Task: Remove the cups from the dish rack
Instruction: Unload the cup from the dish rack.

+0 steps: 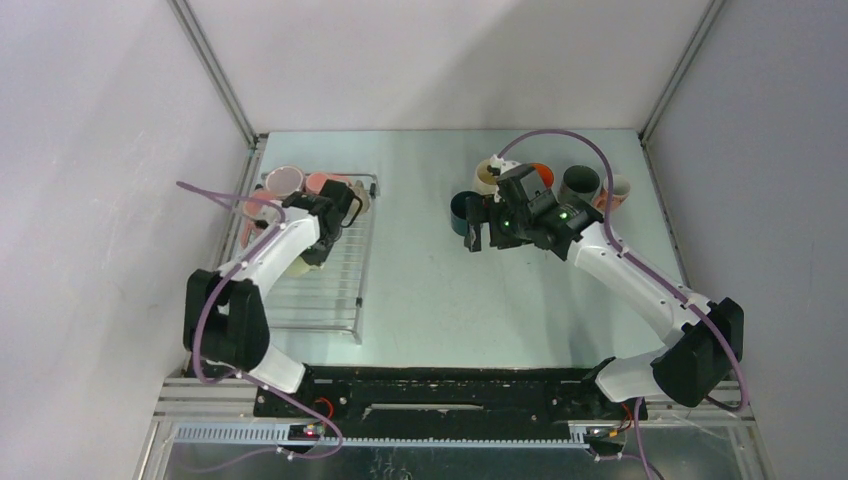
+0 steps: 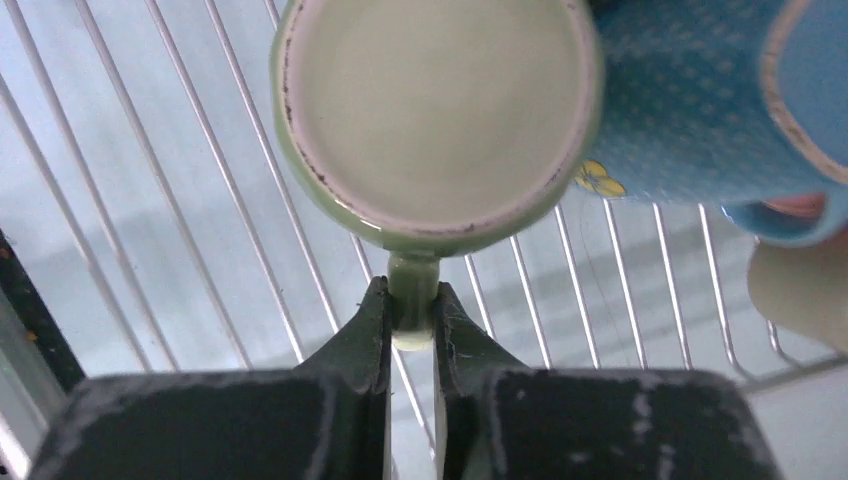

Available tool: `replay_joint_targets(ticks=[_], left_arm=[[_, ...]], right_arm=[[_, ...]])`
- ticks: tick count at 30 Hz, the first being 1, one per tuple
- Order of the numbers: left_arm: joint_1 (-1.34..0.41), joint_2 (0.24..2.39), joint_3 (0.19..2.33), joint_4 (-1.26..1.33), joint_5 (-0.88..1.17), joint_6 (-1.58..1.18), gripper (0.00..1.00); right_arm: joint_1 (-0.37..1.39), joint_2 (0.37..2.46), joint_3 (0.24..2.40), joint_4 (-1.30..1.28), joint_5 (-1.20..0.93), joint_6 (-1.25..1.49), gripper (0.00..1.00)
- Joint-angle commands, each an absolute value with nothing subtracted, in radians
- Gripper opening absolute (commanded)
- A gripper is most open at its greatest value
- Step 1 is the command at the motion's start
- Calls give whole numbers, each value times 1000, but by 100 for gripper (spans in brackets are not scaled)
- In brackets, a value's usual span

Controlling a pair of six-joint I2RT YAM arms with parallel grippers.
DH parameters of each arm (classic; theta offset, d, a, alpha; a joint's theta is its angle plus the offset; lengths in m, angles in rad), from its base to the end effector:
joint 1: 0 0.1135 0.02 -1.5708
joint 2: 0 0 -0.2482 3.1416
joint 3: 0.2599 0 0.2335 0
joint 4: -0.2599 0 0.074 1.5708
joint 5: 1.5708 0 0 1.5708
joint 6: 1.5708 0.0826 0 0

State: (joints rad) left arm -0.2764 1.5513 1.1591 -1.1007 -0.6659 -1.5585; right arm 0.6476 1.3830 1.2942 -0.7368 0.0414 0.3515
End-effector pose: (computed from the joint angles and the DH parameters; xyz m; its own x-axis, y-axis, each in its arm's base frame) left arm 0.2616 -0.0212 0.1923 -0.1801 -0.7662 -0.6168 -0.9570 0.2815 -0.0702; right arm 0.2492 0.1842 0.2821 -0.7501 -0.1361 -0.6471 -0.3431 0.9167 0.2049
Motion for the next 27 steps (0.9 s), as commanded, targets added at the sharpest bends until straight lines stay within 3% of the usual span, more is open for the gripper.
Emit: replay_joint_targets(ticks=[1, 17, 27], left_arm=[[-312, 1439, 1134, -1109, -753, -1426, 0], [-356, 1305, 1133, -1019, -684, -1237, 0], [-365, 1151, 1108, -945, -523, -1161, 0]], right_arm=[[634, 1364, 1292, -676, 11, 385, 100], [612, 1418, 1293, -600, -149, 456, 100], [623, 1491, 1292, -388, -362, 663, 100]])
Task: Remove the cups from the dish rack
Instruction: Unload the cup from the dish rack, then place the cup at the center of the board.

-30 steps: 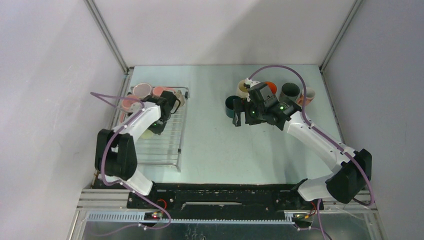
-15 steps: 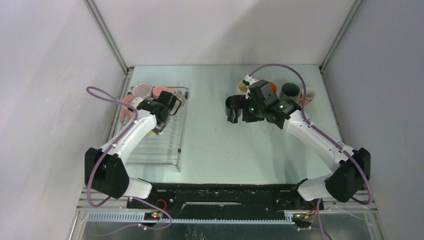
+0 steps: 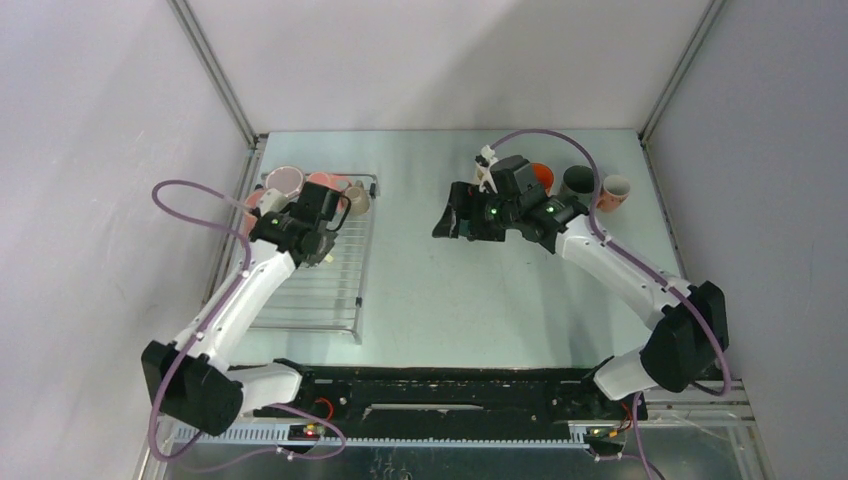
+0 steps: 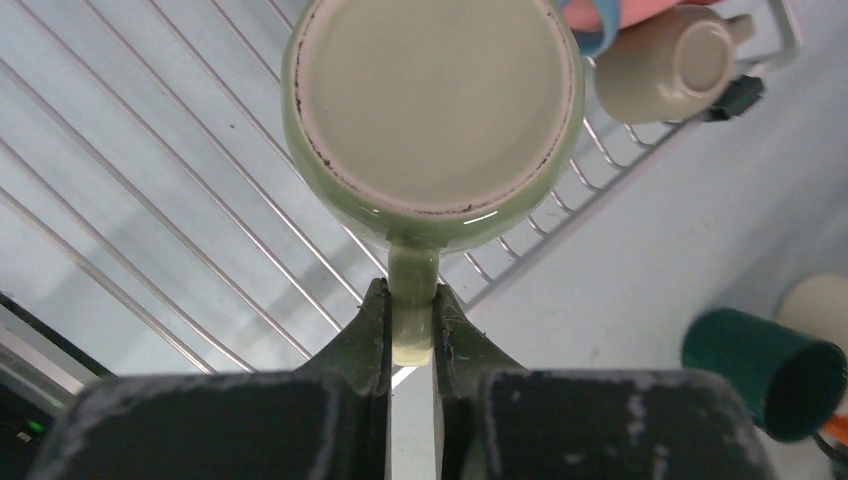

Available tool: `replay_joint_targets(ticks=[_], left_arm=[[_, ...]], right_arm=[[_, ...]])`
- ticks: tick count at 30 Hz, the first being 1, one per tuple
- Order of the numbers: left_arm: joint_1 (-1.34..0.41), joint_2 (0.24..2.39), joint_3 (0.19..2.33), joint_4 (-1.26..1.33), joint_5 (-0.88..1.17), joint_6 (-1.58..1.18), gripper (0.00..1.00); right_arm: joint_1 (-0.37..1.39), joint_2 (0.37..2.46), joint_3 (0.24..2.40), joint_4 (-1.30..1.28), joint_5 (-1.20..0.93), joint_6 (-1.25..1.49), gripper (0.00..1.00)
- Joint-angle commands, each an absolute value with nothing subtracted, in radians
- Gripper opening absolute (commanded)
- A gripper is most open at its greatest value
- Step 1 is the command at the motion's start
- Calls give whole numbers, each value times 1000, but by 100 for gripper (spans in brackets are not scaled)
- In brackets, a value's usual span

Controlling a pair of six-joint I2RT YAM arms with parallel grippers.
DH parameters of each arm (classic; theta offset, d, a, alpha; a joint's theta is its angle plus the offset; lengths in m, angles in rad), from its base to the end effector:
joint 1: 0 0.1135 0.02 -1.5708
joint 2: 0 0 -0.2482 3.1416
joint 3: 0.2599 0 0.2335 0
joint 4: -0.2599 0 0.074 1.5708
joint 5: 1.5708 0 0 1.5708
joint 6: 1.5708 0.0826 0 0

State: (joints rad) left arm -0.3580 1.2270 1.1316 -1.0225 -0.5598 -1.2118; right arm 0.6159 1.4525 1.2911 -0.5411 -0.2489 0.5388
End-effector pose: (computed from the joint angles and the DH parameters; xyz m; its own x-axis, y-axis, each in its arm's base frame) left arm 0.2305 -0.0394 0.2559 -0.3701 -0.7086 -0.6008 -0.7606 0.6024 -0.2419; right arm 0.2663 0.2134 0.2834 -0.8187 0.0298 -0.5734 -0.3417 0.7773 0.5282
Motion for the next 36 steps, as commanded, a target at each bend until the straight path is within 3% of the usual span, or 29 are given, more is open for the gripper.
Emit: replay_joint_targets(ticks=[1, 23, 36], left_arm=[[-365, 1141, 1110, -942, -503, -1159, 0], [-367, 1057, 1155, -779, -116, -1197, 0], [-367, 1067, 1133, -665, 5, -1247, 0]], right_arm=[[626, 1506, 1292, -352, -385, 688, 100], [678, 1851, 1293, 427, -676, 1185, 95], [675, 1949, 1293, 658, -714, 1389, 87]])
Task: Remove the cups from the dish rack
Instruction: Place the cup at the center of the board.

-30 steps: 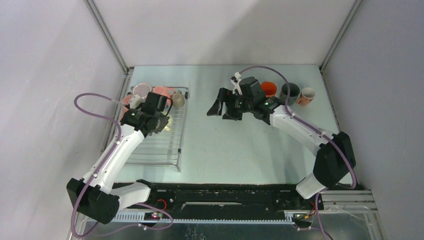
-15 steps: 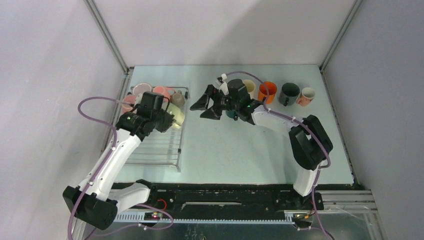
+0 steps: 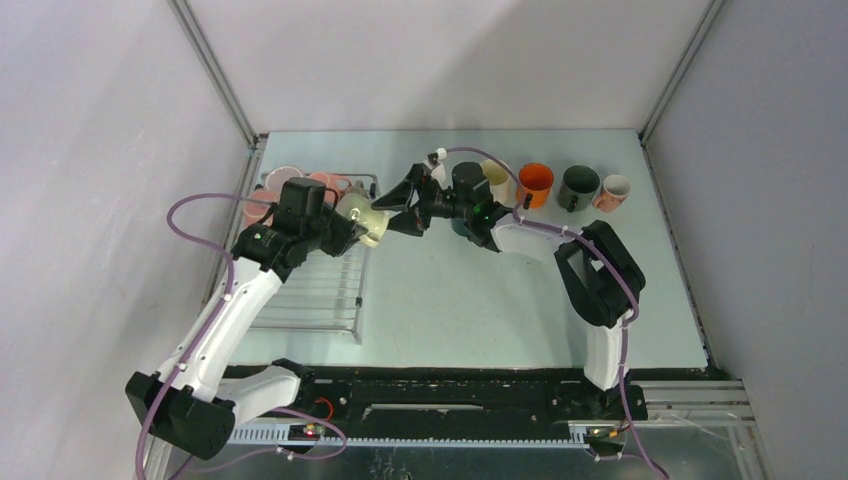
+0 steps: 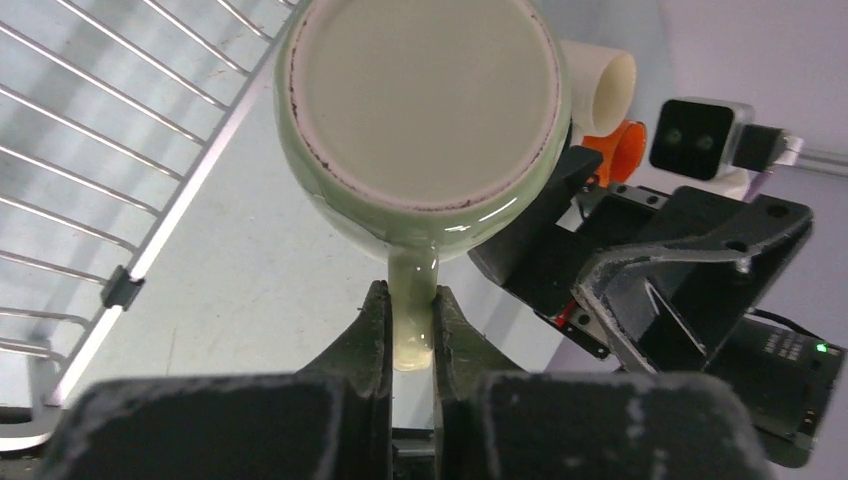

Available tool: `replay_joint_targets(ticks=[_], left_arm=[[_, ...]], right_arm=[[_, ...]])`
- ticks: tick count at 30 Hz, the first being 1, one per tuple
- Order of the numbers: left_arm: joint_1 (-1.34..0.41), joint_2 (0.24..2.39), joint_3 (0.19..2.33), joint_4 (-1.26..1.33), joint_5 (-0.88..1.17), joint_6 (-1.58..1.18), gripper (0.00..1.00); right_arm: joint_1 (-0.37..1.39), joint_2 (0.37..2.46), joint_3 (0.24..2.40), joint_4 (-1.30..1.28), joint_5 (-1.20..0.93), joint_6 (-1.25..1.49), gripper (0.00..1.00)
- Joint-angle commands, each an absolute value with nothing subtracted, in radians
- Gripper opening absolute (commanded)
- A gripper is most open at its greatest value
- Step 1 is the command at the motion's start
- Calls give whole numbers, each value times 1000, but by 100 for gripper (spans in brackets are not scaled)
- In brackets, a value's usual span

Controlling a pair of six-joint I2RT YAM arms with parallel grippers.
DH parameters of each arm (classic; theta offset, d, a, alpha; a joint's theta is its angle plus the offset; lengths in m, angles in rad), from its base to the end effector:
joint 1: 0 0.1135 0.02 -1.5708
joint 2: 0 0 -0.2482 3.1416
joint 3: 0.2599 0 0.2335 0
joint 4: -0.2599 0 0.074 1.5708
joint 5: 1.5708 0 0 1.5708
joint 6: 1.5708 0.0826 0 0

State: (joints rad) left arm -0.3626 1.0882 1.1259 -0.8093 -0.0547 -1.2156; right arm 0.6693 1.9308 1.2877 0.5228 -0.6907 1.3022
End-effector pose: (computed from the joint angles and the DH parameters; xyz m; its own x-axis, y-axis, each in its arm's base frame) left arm 0.2262 -0.0810 0.2927 -0.5245 -0.8023 -0.2850 -0.5008 0.5614 -0.6588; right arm 0.3286 0.3271 0.2420 -0.9643 0.1847 -0.1897 -0.1678 0.1281 0.9775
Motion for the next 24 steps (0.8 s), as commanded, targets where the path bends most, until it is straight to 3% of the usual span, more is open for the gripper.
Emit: replay_joint_targets(ticks=[1, 9, 19, 21, 22, 24], left_arm=[[-367, 1067, 1128, -657, 27, -1251, 0], [-367, 1054, 1077, -591, 106, -1301, 0], [-367, 1027, 1035, -541, 177, -1341, 0], [-367, 1012, 1013, -520, 196, -1347, 0], [-367, 1004, 1002, -513, 205, -1349, 6], [-367, 980, 978, -503, 215, -1350, 20]], right_arm=[[674, 1953, 1292, 678, -715, 1405, 86], [662, 1986, 1294, 859, -715, 1548, 73], [661, 1981, 1293, 933, -721, 1628, 23], [662, 1971, 1292, 937, -721, 1632, 9], [661, 1965, 1292, 935, -721, 1632, 1], [661, 1951, 1292, 927, -719, 1627, 0]])
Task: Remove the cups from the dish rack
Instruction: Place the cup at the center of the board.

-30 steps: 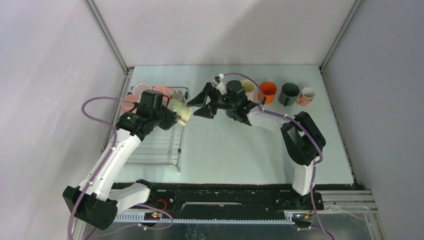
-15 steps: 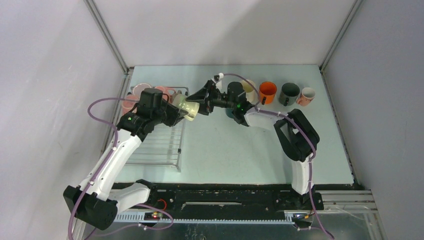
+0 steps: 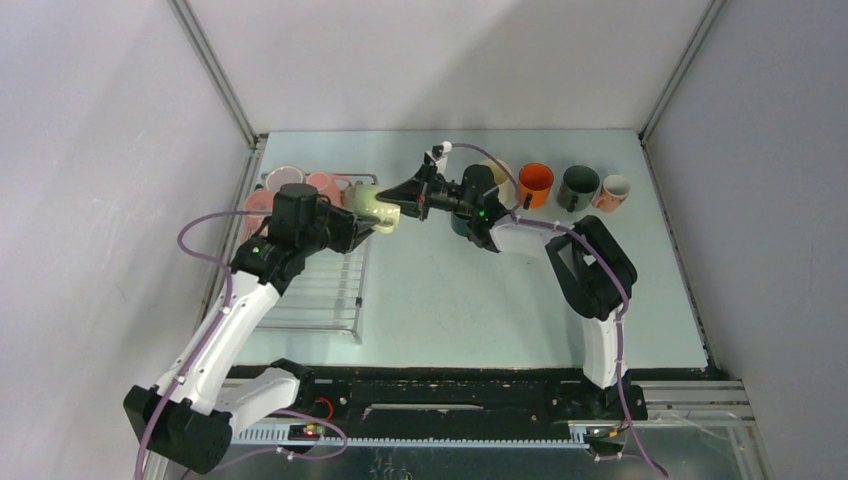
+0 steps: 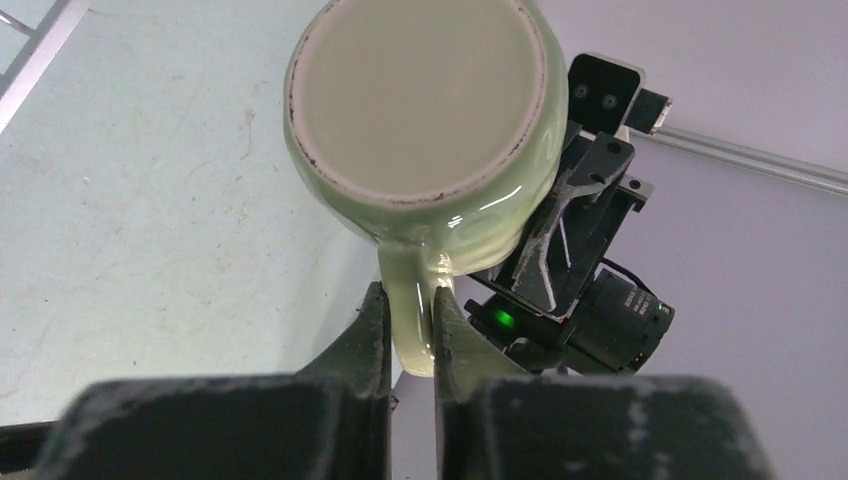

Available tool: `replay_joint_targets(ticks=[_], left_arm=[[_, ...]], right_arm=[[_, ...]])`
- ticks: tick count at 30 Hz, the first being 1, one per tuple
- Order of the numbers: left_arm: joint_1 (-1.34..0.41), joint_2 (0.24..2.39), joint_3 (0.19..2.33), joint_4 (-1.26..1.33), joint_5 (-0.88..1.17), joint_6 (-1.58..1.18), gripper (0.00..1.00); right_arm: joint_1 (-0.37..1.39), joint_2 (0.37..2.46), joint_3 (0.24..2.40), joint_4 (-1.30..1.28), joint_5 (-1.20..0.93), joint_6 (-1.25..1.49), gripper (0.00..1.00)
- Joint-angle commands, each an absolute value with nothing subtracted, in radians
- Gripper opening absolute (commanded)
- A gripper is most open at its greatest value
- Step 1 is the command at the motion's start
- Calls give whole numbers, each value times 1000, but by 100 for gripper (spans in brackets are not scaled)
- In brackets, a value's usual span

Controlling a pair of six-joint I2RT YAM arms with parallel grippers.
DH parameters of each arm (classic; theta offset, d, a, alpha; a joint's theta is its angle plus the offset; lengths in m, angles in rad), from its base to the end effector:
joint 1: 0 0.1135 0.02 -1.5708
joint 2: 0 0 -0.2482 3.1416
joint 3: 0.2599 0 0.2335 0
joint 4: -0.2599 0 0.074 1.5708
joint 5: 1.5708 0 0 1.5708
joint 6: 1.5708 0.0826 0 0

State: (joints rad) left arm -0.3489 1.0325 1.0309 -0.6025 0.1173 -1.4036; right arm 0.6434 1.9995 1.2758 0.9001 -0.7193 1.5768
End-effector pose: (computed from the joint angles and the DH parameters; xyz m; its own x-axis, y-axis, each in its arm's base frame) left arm 0.2287 -0.0935 0.2976 -0.5129 -0.8555 -0.0714 -0.4548 0.3413 -0.8226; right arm 0.3402 0.3231 0.2587 -0.9711 0.2121 -0.1097 -0.1346 -0.1066 0.9852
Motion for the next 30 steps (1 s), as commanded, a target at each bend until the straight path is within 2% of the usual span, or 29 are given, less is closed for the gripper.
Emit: replay_joint_targets(ticks=[1, 7, 9, 12, 21, 30], left_arm=[[-367, 970, 967, -500, 220, -1351, 29], [-367, 905, 920, -488, 232, -1341, 77], [-368, 894, 925, -501, 231, -1323, 88], [-367, 885, 961, -550, 223, -1259, 99], [-379, 919, 1138, -716, 196, -994, 100], [-456, 1016, 1253, -763, 139, -821, 100]], right_arm=[[661, 1943, 1292, 921, -717, 1623, 0], [661, 1885, 1292, 831, -696, 1553, 0], [660, 1861, 1292, 790, -691, 1523, 0], [653, 1813, 1293, 672, -678, 1428, 0], [574, 1597, 1293, 63, -554, 1022, 0], [447, 1394, 1294, -509, -264, 668, 0]])
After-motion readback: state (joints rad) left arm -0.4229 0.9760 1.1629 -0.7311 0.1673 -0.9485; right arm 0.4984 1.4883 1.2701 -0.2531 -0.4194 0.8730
